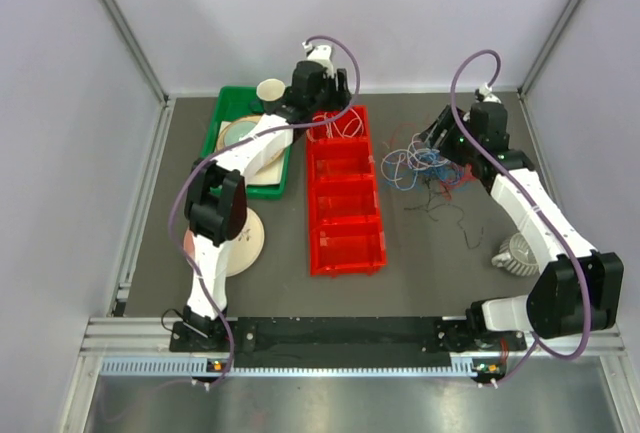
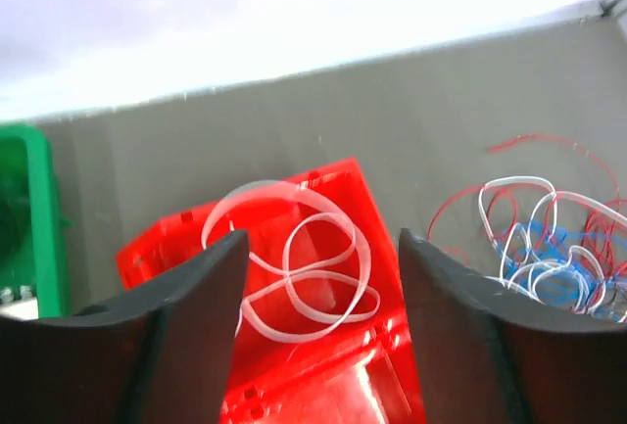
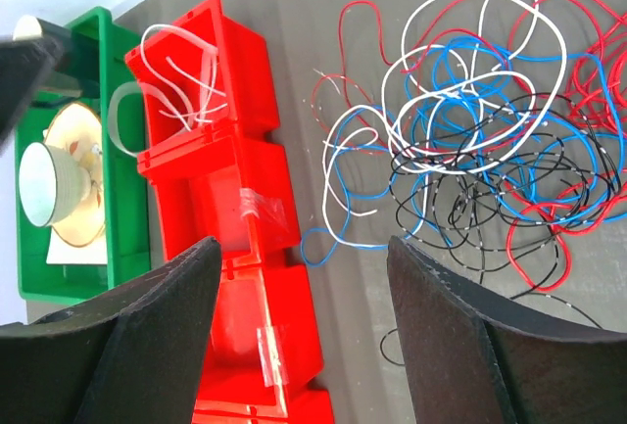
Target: Untangle the cables
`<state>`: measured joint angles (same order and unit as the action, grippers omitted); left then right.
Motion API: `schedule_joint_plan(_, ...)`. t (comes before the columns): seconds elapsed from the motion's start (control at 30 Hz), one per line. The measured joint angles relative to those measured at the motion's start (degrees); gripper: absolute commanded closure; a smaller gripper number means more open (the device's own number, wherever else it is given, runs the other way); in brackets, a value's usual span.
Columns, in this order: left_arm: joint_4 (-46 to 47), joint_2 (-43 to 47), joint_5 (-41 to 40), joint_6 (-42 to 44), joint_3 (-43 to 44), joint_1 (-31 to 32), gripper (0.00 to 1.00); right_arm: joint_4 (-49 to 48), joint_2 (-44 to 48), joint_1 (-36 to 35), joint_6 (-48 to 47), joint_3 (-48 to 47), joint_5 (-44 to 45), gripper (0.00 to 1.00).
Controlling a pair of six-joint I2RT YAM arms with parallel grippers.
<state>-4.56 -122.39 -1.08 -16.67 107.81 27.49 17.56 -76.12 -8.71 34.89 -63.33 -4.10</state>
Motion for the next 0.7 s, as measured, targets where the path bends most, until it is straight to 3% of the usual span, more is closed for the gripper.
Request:
schedule_joint_plan(0.13, -0.44, -2.75, -0.55, 0.9, 4.96, -0.11, 0.25, 0.09, 0.0, 0.0, -0.04, 0.42, -0.07, 0.32)
schedule_joint_plan(0.27, -0.61, -6.12, -1.42, 1.9, 7.63, -0.44, 0.29, 0.07, 0.0, 0.0, -0.33, 0.5, -0.09, 0.32)
schedule_joint_plan(0.7, -5.81, -8.04, -6.71, 1.81, 0.22, -1.51, 0.34, 0.02, -2.1, 0.0, -0.42, 0.72, -1.09, 0.32)
